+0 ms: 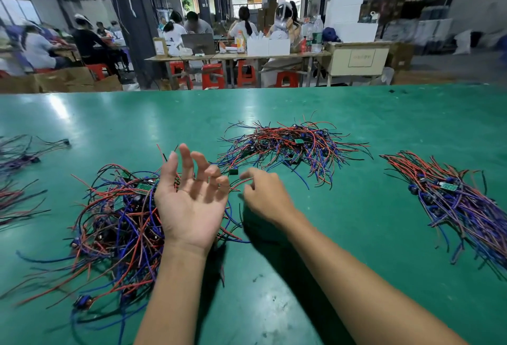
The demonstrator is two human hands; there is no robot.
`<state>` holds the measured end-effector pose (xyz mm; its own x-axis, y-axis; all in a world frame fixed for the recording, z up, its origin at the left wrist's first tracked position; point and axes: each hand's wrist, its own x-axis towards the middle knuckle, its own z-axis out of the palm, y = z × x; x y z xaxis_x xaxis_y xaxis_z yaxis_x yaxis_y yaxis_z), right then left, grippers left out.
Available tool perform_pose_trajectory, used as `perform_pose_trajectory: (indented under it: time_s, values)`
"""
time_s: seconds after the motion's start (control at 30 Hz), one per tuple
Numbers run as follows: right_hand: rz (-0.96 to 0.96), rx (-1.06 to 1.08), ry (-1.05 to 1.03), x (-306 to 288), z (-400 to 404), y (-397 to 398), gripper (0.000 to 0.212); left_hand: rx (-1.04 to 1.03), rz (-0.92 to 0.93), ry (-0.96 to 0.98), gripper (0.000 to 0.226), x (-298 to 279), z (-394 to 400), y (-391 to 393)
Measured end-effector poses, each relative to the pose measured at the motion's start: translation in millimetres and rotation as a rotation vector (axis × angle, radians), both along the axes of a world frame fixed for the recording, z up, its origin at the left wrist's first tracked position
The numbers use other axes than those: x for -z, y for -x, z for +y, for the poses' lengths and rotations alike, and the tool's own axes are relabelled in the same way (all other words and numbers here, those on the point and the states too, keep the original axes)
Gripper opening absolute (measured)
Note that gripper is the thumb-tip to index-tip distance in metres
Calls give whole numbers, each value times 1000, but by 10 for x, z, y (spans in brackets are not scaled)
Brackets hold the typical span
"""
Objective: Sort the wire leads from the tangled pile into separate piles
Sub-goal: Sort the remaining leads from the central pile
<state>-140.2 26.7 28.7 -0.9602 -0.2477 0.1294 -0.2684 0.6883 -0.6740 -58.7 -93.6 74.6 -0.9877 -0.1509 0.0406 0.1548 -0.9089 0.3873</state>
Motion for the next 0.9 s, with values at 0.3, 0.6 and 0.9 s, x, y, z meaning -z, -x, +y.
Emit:
perform_pose_trajectory:
  time_s: [0.3,0.6,0.9]
  values:
    - [151,43,-493,69,-353,606,34,33,-109,78,26,117,65,55]
    - [-71,-55,737,-86,272,17,15,-52,-442,796,19,162,263,115]
    - [57,-123,675,-60,874,-585,20,43,-90,981,34,215,429,13]
